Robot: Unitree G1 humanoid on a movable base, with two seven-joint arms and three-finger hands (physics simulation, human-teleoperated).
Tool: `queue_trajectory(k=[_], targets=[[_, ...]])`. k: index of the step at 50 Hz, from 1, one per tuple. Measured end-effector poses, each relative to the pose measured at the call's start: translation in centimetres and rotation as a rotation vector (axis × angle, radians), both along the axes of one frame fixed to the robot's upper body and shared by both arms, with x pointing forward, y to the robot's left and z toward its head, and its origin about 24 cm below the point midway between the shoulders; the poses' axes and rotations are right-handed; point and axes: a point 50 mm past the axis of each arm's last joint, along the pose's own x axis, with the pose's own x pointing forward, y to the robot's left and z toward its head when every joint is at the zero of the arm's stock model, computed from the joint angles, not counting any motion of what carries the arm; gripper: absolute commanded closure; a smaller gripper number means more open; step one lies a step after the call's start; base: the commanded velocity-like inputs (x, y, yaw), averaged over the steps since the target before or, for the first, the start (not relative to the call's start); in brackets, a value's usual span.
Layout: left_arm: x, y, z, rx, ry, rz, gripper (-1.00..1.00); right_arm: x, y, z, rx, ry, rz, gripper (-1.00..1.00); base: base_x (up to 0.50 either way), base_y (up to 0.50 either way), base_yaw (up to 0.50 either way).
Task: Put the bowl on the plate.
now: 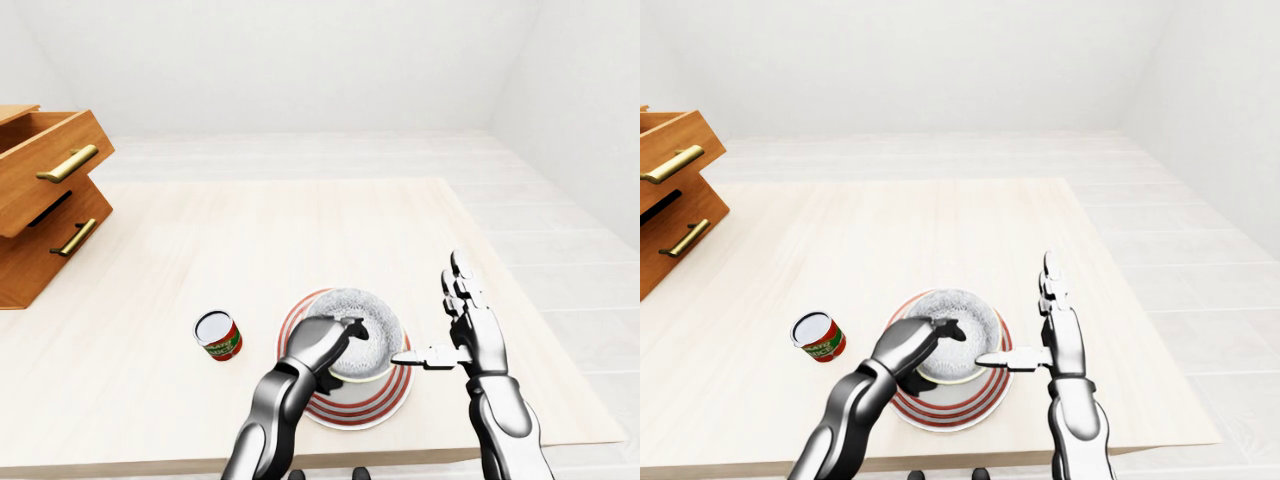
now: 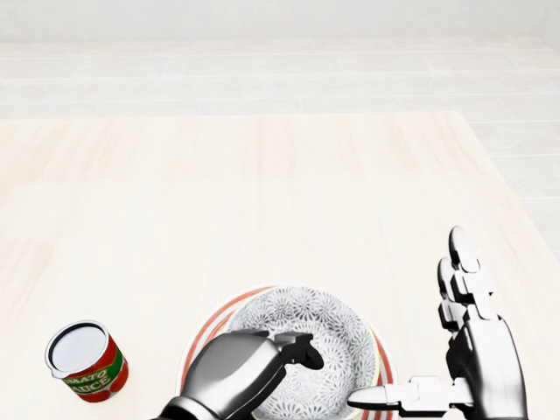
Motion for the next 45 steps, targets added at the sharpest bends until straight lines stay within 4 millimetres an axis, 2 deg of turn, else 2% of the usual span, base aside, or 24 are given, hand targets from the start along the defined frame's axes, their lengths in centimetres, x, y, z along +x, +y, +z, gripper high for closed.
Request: queue_trajectory(k=[6,45], targets=[[-0.3,0.1,0.2,0.001,0.003,0.001,-0.23,-0.1,0.0,-0.2,0.002,0.007,-0.001,-1.0,0.0,0.0,0.0],[-2.1,0.9,1.5,0.004,0.008,0.013,-0.23,-0.1,0.0,-0.7,0.008,0.028,-0.001,-1.0,0.0,0.0,0.0]])
